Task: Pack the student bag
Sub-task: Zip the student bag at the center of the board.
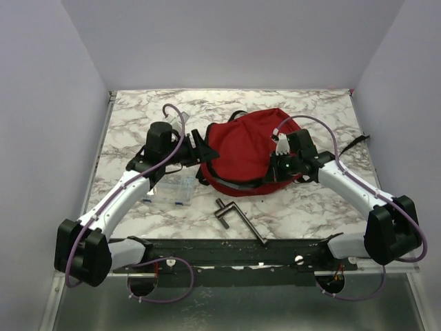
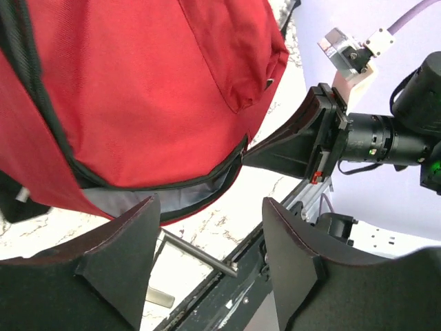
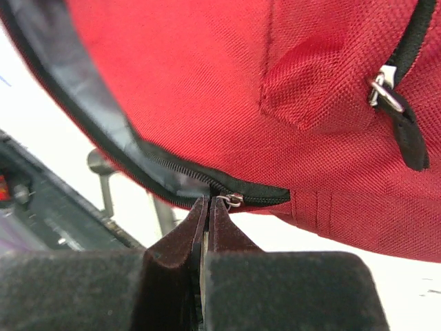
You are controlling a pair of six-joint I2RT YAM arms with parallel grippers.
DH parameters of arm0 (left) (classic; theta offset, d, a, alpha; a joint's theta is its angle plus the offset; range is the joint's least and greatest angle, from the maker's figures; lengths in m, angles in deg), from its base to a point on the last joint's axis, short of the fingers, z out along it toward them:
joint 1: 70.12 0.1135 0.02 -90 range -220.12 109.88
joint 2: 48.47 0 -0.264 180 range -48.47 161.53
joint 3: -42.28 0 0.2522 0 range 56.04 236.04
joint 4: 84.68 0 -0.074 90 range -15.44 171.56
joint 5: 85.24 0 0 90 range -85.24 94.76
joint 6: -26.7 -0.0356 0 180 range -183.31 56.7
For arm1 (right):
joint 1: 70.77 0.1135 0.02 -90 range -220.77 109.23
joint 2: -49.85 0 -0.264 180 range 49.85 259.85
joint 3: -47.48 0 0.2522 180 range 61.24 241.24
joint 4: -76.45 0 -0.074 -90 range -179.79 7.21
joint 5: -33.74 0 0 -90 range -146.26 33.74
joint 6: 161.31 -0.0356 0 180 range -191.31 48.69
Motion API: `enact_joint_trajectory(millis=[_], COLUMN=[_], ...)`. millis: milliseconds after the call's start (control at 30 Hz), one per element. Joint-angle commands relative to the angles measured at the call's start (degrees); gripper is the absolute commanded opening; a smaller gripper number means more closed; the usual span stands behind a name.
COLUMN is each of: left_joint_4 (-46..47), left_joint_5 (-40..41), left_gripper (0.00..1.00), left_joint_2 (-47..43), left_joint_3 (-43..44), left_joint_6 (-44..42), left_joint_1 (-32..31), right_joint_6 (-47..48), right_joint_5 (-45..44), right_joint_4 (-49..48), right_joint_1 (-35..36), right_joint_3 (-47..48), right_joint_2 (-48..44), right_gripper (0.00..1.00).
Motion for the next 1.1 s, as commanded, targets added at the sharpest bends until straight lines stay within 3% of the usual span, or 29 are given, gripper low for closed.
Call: enact_joint_trajectory(millis=[0,133,267,433,533,600,700,833,900,1067], left_joint_4=[8.60,14.74,16.42,16.05,14.68,13.20,9.34,0.29,-3.83,-9.98], left_joint_5=[-0.56,0.62,4.07,5.85,6.25,7.27,8.72,15.59,18.70,24.49], left_gripper=[0.63,0.65,0.66,0.67,0.67,0.67,0.66,0.54,0.51,0.55], left_joint_2=[-6.00,-7.70,-5.79,-0.68,2.39,4.34,7.71,12.35,14.86,18.12], left_joint_3=[-7.70,-11.27,-11.34,-9.28,-7.17,-5.30,-1.51,5.47,9.35,12.69], left_joint_6=[0.23,-1.24,-3.87,-5.88,-7.39,-9.03,-11.22,-13.35,-11.28,0.25], left_joint_1=[-1.00,-7.73,-15.43,-19.58,-21.32,-22.92,-25.00,-28.34,-29.52,-32.36], right_joint_6=[-7.87,-14.49,-19.83,-24.10,-26.80,-27.91,-31.45,-36.47,-39.18,-43.67], right_joint_5=[15.40,15.97,11.78,7.16,0.12,-3.16,-9.81,-14.67,-14.54,-14.93], right_joint_4=[-3.75,-11.26,-13.13,-12.00,-9.36,-8.13,-6.28,-4.71,-5.49,-5.60], right_joint_1=[0.52,0.42,0.36,-0.26,-1.61,-2.46,-3.52,-4.02,-4.17,-4.28], right_joint_3=[-5.09,-9.25,-10.03,-11.24,-11.70,-12.43,-14.38,-16.95,-18.59,-19.92], right_joint_2=[-6.07,-8.95,-8.55,-11.21,-15.18,-18.25,-22.15,-25.77,-27.12,-26.30], right_gripper=[0.00,0.03,0.24,0.31,0.40,0.45,0.60,0.59,0.59,0.68])
